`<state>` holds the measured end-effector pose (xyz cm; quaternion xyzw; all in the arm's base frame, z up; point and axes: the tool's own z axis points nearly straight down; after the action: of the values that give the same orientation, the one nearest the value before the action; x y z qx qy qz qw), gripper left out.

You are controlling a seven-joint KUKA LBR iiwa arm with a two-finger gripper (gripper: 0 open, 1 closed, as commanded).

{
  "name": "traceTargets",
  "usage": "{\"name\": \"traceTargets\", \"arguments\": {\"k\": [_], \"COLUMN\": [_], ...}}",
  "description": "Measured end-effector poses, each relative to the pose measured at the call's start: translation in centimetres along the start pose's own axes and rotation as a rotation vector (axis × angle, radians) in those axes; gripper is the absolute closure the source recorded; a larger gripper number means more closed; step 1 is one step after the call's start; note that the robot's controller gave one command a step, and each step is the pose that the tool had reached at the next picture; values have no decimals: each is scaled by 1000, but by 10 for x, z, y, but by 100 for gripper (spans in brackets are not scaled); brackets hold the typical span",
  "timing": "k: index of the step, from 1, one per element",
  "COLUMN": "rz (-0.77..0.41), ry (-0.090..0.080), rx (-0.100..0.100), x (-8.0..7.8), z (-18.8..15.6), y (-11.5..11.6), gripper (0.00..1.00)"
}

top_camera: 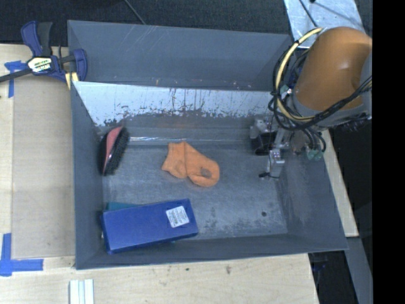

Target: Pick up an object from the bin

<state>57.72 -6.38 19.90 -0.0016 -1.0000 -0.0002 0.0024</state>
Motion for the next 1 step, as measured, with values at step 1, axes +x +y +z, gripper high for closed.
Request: {"name": "traceTargets", "arguments": {"k": [1], "rz": [-2], "ry": [-9], "rx": [1], "x": [-2], "z": [-5], "y": [0], "gripper": [0]}}
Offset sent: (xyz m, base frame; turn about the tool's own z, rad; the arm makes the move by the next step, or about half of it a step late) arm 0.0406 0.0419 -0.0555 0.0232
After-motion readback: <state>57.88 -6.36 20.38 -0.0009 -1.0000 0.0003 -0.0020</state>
